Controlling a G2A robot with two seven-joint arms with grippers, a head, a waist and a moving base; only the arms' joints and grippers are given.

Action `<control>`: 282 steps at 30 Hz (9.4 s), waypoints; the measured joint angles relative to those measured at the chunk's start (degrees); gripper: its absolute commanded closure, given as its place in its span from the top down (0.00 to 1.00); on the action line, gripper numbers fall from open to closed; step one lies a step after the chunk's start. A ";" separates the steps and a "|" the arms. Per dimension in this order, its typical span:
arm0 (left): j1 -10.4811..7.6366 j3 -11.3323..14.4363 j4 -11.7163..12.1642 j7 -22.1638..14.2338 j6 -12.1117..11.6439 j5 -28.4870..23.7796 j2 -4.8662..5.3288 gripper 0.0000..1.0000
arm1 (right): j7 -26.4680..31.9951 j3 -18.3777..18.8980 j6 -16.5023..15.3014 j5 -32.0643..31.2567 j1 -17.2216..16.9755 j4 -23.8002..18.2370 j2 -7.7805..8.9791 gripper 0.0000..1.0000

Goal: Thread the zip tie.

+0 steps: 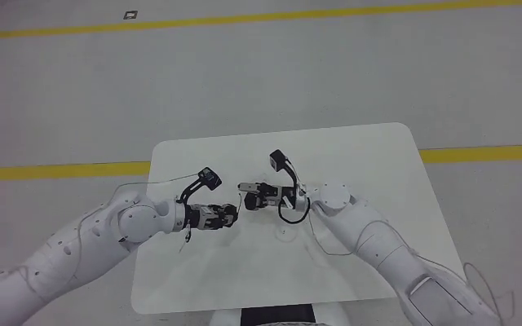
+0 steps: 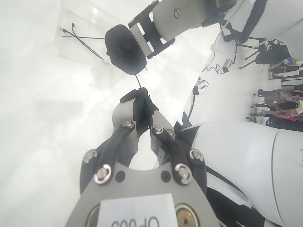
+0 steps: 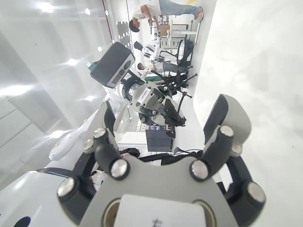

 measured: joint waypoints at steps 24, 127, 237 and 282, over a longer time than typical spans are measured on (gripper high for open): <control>0.00 0.00 0.00 0.00 0.00 0.00 0.00 0.00 | 3.66 1.87 -0.48 1.79 1.60 7.76 -3.78 0.45; 5.24 -2.02 0.36 20.09 -0.01 26.22 1.63 1.00 | -0.65 17.78 7.16 -9.84 -5.25 1.62 -5.36 0.00; 6.00 8.52 9.44 64.91 0.00 44.93 -2.54 0.33 | 2.02 12.16 6.75 -3.89 -8.91 -4.16 -3.45 0.00; 6.71 7.59 9.92 65.70 0.00 46.45 -2.41 0.00 | 0.31 10.39 6.65 -2.78 -8.82 -5.20 -2.70 1.00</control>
